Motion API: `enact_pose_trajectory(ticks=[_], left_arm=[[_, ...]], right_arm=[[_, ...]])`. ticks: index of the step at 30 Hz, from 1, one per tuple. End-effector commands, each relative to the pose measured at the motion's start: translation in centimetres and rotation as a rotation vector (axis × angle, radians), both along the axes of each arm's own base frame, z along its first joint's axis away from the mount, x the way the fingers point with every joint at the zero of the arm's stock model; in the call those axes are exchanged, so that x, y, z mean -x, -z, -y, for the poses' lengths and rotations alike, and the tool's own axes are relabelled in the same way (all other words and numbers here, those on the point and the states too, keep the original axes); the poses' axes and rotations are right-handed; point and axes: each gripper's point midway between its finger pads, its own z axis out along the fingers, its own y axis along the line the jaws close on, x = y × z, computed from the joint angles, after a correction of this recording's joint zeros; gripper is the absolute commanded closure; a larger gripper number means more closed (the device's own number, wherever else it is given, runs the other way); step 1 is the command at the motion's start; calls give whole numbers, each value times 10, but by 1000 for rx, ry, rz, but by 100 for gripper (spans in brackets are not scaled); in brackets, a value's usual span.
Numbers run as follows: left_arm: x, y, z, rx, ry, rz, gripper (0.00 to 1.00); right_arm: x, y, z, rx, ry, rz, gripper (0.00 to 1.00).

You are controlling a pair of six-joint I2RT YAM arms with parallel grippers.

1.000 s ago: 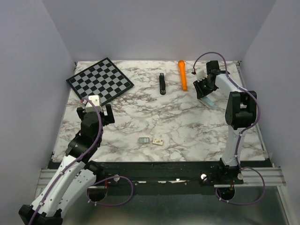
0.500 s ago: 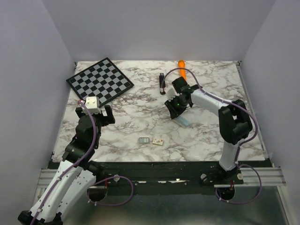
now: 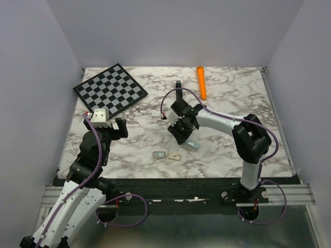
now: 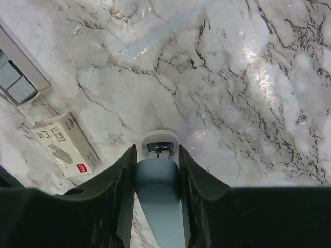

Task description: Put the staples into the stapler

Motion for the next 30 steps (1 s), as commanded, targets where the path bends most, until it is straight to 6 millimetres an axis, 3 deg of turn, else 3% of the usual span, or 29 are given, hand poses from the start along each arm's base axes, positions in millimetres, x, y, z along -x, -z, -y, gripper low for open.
enact_pose_trajectory(ticks=[1,4,7,13,21,30], left_arm=[[1,-3,4,2,30,18,1],[2,-3,4,3,31,23,1],[1,-4,4,3,33,23,1],[1,-2,6,0,39,18,1],[1,-3,5,-1,36,20,1],[0,-1,5,-5,35,16,1]], right_arm=[[1,-3,-1,26,25,14,51],[1,-10,2,36,32,35,37],[3,-16,4,45,34,49,30],[5,-22,8,116,37,108,30],[-6,-24,12,185,107,174,32],[-6,-22,12,218,93,178,44]])
